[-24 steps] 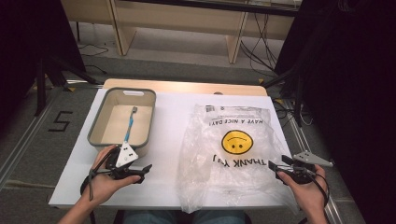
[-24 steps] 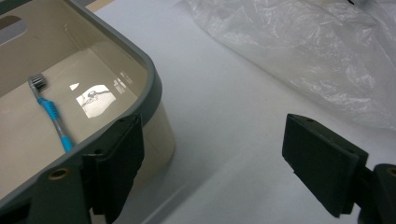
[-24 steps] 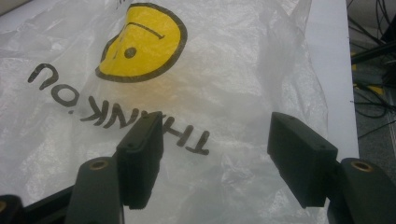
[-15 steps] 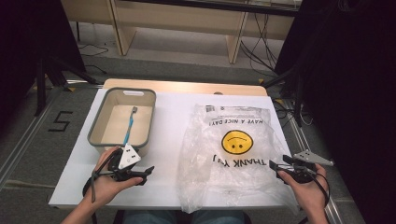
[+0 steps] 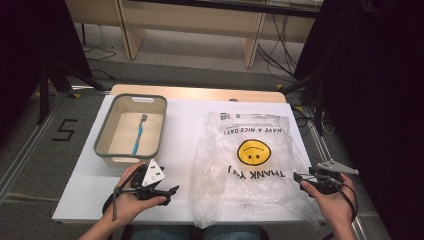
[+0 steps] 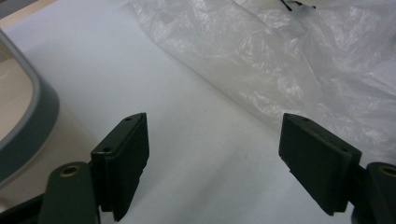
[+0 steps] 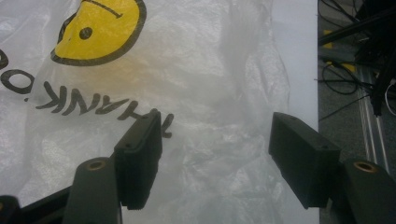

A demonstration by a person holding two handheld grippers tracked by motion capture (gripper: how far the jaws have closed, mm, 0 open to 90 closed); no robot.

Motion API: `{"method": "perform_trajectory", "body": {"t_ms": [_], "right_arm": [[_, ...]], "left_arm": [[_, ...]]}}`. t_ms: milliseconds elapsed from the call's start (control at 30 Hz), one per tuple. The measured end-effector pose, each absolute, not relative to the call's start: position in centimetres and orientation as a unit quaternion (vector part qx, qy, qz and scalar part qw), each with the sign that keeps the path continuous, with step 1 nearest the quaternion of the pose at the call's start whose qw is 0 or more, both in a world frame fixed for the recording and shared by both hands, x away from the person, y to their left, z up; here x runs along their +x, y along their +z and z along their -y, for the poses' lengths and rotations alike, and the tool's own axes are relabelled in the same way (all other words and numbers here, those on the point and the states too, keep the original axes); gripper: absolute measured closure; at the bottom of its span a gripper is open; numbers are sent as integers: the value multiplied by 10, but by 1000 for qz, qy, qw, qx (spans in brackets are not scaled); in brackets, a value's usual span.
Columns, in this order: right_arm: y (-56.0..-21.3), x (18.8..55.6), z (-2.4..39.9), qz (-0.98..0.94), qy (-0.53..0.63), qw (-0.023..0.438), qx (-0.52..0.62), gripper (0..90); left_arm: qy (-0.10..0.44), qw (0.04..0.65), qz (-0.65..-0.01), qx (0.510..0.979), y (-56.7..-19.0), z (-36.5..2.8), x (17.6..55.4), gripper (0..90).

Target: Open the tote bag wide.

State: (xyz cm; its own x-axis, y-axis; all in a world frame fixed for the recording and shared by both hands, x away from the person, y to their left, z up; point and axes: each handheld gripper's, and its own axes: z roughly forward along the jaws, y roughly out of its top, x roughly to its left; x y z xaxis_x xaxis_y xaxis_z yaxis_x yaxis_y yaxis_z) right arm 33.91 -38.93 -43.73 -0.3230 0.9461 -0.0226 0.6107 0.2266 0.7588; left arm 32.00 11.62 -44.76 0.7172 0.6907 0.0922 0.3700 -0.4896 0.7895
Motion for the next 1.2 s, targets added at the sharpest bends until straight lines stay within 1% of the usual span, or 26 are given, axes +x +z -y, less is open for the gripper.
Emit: {"method": "perform_trajectory", "body": {"t_ms": [167,300,433,633,767,867,900,1000,1033,1067,1133,1167,1200], "right_arm": [[-439,341,396,-741,320,245,538,357],[-443,345,401,-746,294,243,547,356],[-445,349,403,-747,284,235,552,359],[-453,358,401,-757,258,214,561,374],[-457,361,400,-764,247,202,561,405],[-461,363,400,-769,237,190,563,454],[-462,364,400,-771,232,188,562,467],[-465,365,400,-776,226,179,561,514],[-465,365,400,-776,226,179,561,514],[-466,365,400,-780,226,174,557,544],[-465,366,399,-783,223,174,554,578],[-465,366,399,-783,223,174,554,578],[-465,366,399,-784,224,173,553,603]], "left_arm": [[196,397,-315,839,-449,-103,324,258],[199,384,-316,844,-454,-91,327,258],[189,372,-322,850,-462,-80,331,257],[172,371,-334,849,-469,-70,338,246],[163,361,-333,856,-475,-64,340,240],[157,351,-337,859,-478,-60,341,246],[155,349,-338,860,-479,-60,341,254],[148,344,-346,860,-482,-59,343,321],[145,342,-347,861,-482,-60,344,321],[143,338,-350,862,-483,-60,344,363],[139,336,-355,861,-484,-60,345,419],[136,335,-355,862,-484,-60,345,419],[129,332,-353,865,-485,-60,345,448]]}}
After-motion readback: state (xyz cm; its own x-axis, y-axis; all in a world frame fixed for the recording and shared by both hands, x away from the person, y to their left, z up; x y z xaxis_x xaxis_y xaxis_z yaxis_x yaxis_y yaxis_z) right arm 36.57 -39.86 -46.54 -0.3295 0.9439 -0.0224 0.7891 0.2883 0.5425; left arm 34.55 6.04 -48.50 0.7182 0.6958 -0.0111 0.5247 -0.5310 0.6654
